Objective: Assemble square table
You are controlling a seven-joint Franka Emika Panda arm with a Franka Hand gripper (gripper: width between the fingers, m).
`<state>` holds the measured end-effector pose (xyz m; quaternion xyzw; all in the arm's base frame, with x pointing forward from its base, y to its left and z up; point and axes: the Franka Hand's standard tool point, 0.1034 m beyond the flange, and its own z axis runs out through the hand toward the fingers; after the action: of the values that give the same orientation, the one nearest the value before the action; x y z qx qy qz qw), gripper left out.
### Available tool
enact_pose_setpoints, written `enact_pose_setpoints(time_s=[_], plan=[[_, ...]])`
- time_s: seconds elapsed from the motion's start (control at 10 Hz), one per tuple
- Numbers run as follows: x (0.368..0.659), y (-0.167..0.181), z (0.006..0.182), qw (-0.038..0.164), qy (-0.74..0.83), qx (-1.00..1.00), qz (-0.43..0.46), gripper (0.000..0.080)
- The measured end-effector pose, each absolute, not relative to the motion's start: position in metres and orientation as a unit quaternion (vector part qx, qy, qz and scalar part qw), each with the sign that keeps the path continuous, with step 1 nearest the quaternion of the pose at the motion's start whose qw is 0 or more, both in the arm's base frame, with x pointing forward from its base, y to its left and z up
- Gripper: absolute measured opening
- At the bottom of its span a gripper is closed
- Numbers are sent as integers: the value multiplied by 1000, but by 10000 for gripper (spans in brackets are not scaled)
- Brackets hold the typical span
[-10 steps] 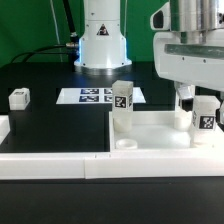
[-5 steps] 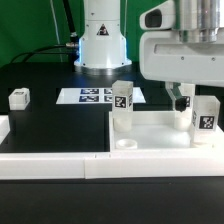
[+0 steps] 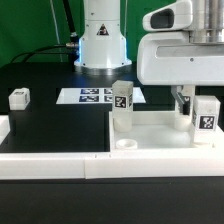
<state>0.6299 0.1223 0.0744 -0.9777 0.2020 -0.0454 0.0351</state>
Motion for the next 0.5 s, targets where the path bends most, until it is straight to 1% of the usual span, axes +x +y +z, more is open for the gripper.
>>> enact_pose_setpoints(time_s=[0.1,0.2,0.3,0.5], plan=[[630,122,74,36,221,-974,-44,415],[630,121,74,37,260,-964,-43,293],[629,120,73,38,293,-955,-40,293],[627,113,73,43,454,-890,-15,293]])
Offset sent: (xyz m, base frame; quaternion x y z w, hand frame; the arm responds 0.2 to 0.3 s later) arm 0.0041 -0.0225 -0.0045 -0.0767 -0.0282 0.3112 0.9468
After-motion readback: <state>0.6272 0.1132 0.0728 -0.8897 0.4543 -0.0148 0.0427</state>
